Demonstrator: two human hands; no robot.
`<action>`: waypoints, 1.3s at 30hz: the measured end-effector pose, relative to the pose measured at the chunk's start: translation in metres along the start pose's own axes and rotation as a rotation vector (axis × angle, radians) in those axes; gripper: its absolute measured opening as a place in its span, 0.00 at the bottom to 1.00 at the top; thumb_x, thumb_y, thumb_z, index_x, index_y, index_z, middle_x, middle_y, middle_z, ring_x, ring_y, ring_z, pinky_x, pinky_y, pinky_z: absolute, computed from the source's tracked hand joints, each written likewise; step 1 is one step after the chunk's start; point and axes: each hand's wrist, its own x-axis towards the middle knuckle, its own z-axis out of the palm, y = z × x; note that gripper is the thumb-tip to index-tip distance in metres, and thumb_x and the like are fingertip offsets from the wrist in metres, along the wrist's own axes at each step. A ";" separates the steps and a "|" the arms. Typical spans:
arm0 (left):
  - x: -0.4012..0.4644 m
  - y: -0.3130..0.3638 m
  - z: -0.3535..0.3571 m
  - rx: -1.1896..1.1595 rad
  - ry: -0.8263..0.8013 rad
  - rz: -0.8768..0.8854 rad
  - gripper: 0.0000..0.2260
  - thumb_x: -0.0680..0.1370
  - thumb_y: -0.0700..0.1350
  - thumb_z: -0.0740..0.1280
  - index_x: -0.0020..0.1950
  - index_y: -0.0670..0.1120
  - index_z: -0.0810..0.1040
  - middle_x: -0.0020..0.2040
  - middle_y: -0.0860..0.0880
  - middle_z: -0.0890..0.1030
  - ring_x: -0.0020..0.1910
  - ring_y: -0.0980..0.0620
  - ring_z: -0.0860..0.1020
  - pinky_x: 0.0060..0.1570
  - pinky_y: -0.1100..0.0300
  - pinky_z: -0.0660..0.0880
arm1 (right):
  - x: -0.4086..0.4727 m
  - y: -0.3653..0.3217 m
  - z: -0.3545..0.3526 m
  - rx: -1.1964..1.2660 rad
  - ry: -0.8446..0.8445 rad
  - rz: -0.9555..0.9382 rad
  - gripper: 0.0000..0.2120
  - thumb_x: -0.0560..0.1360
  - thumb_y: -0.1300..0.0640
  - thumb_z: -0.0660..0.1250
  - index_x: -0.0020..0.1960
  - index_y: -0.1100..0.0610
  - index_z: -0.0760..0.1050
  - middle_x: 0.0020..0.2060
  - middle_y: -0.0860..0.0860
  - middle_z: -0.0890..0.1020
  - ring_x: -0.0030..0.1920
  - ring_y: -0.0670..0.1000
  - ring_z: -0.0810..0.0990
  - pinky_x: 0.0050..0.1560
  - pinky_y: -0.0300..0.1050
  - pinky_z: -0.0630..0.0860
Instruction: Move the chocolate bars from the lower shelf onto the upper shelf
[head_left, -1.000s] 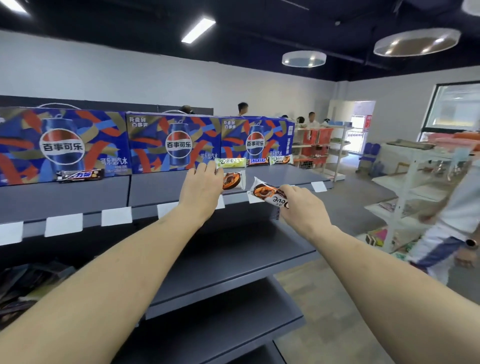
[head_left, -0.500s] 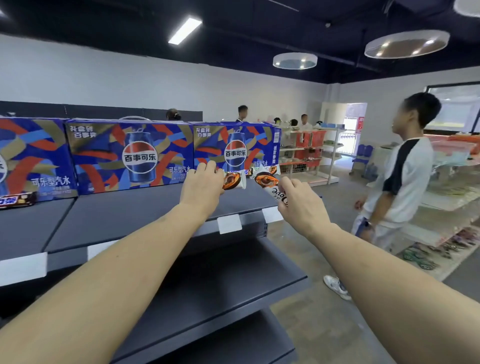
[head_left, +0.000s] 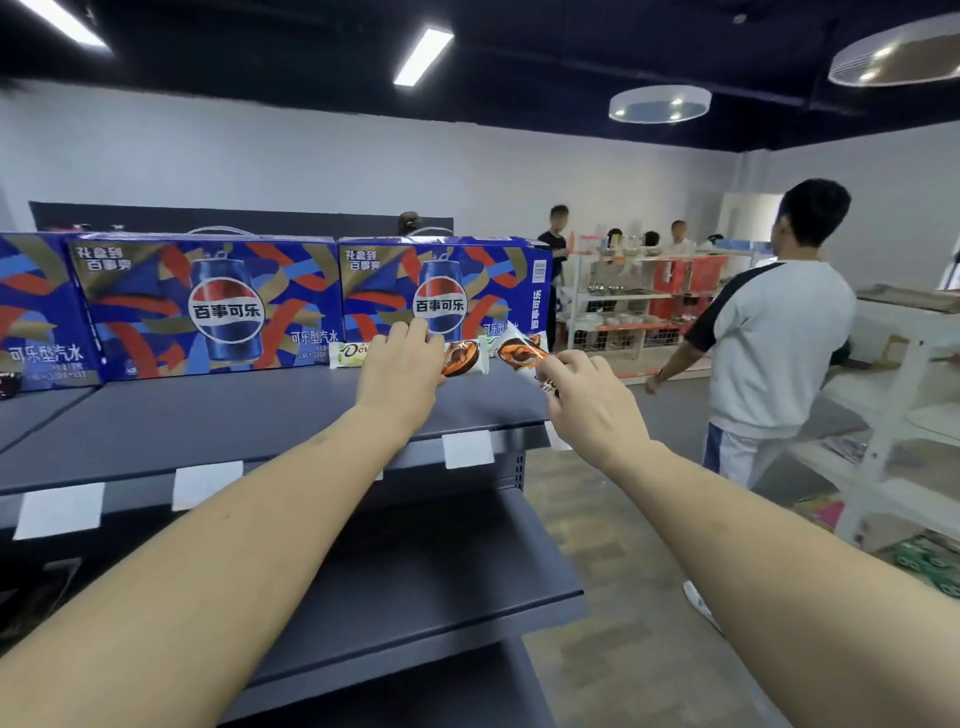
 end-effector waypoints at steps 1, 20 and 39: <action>0.001 0.007 -0.001 0.009 -0.007 -0.011 0.17 0.78 0.53 0.67 0.61 0.45 0.73 0.57 0.45 0.74 0.54 0.46 0.73 0.47 0.55 0.69 | 0.000 0.008 0.001 -0.001 -0.010 -0.010 0.11 0.75 0.62 0.64 0.56 0.54 0.72 0.56 0.52 0.76 0.52 0.58 0.71 0.40 0.50 0.73; 0.090 0.036 0.054 0.116 -0.035 -0.085 0.14 0.79 0.52 0.67 0.60 0.46 0.74 0.57 0.46 0.74 0.55 0.47 0.73 0.46 0.57 0.67 | 0.089 0.077 0.072 0.192 -0.111 0.047 0.18 0.80 0.54 0.59 0.70 0.45 0.65 0.57 0.56 0.67 0.42 0.60 0.72 0.39 0.47 0.70; 0.170 0.033 0.115 0.142 -0.053 -0.167 0.17 0.78 0.52 0.67 0.64 0.45 0.74 0.59 0.46 0.73 0.58 0.47 0.72 0.47 0.56 0.69 | 0.167 0.108 0.156 0.433 -0.207 0.037 0.34 0.76 0.67 0.59 0.72 0.37 0.58 0.53 0.51 0.69 0.49 0.56 0.74 0.45 0.47 0.73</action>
